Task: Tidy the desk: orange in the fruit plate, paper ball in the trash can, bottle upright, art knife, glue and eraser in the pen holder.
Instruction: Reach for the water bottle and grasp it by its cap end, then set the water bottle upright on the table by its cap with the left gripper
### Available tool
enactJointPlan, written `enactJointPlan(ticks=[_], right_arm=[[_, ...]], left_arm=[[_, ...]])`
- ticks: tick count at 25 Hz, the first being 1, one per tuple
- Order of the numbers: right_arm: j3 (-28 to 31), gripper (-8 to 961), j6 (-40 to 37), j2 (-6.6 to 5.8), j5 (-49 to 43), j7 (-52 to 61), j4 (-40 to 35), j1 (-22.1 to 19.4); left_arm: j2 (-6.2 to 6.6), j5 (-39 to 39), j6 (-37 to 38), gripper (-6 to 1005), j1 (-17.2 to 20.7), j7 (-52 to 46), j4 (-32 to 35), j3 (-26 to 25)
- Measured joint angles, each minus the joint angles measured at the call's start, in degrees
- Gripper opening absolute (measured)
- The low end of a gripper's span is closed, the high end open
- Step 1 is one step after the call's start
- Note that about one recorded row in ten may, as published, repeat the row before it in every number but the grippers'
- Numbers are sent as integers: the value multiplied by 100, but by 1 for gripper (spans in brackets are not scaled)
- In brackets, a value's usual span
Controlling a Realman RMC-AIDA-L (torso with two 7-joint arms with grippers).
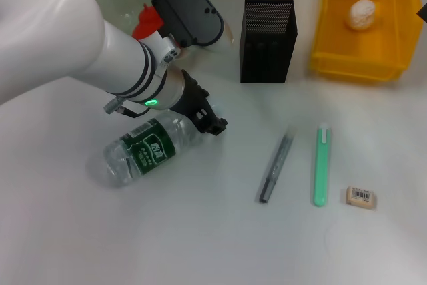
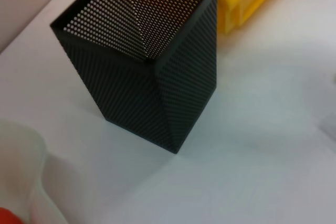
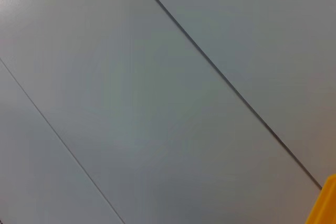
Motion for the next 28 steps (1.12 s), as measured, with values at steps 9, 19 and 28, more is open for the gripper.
enactJointPlan(ticks=[9, 19, 28], right_arm=[[0, 680, -39, 6, -1, -3, 31, -30], [0, 680, -76, 9, -1, -6, 64, -85], [0, 681, -91, 15, -1, -59, 111, -59]], left_arm=[[0, 205, 69, 606, -173, -285, -186, 119], [6, 207, 222, 550, 55, -275, 333, 68], [34, 141, 226, 444, 390, -212, 658, -71]])
